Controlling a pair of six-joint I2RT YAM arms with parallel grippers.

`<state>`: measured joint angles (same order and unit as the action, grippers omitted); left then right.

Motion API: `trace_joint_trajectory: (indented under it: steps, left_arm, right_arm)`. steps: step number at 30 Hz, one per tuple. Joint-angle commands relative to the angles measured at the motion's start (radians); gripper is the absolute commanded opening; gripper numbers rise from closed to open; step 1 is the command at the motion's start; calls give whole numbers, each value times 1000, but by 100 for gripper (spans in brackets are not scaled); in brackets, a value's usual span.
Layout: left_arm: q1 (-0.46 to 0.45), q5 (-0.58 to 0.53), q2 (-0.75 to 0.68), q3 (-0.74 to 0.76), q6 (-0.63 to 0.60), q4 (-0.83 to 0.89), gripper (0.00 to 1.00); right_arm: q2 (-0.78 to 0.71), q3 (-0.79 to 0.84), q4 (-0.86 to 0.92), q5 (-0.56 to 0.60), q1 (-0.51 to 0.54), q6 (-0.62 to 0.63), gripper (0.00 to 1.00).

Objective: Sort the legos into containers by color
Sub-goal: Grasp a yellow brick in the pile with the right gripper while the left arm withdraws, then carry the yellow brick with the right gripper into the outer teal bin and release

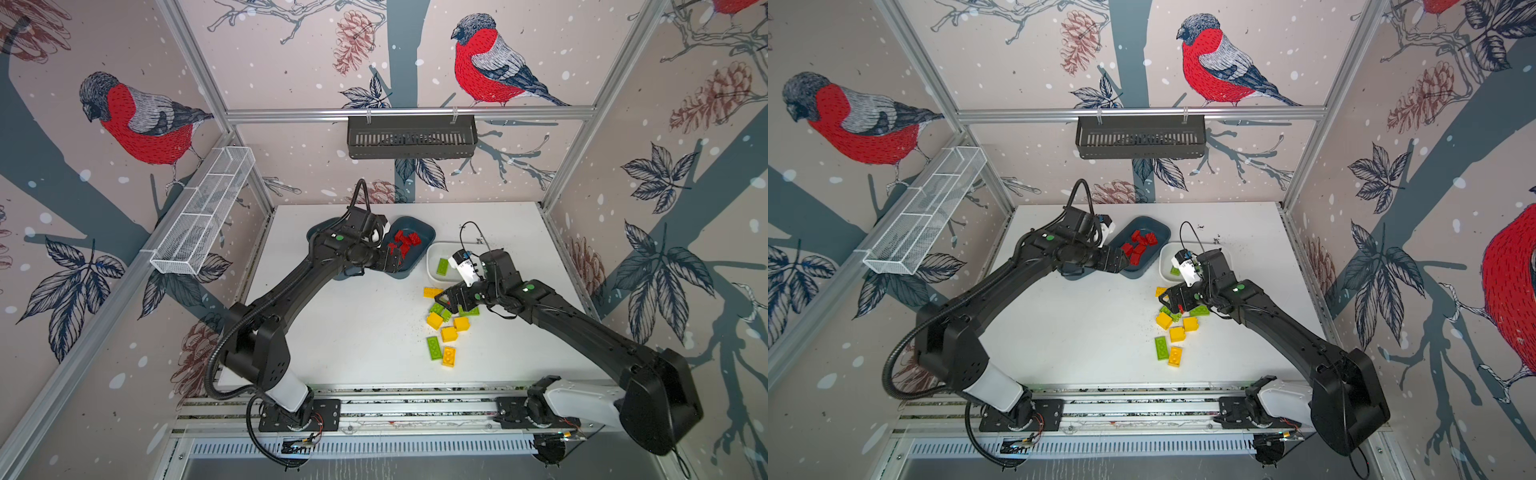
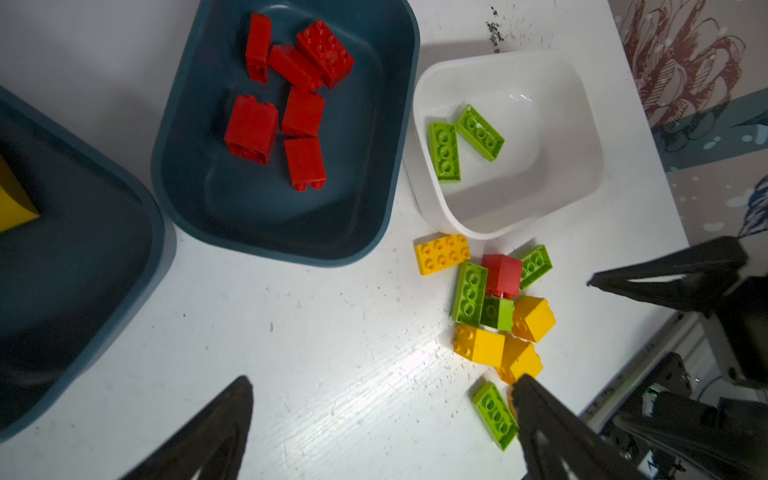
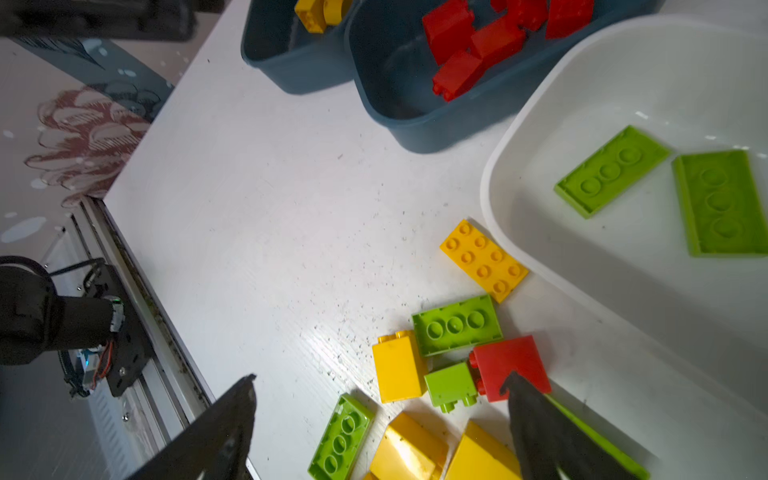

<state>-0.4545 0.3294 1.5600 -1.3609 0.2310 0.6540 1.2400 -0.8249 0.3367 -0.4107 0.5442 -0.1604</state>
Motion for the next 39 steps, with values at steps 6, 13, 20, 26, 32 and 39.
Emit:
trace_joint_trajectory:
  steps: [6,13,20,26,32,39]
  left_arm:
    - [97,270,-176,247,57,-217,97]
    - [161,321,-221,320,62,-215,96]
    - [199,323,-251,354,64,-203,96]
    - [213,321,-258,358,59,-191,96]
    - [226,312,-258,356,47,-170,96]
    - [249,290,-273,358,35,-127,96]
  right_arm:
    - [161,-36,49,133,117,140,85]
    - [295,-87,63,215,182,210,71]
    - [372,-104,78,290,227,235,55]
    - [390,-103,95,324,248,251,47]
    - [405,-95,90,340,263,252,35]
    - [401,-145,100,309,269,239,20]
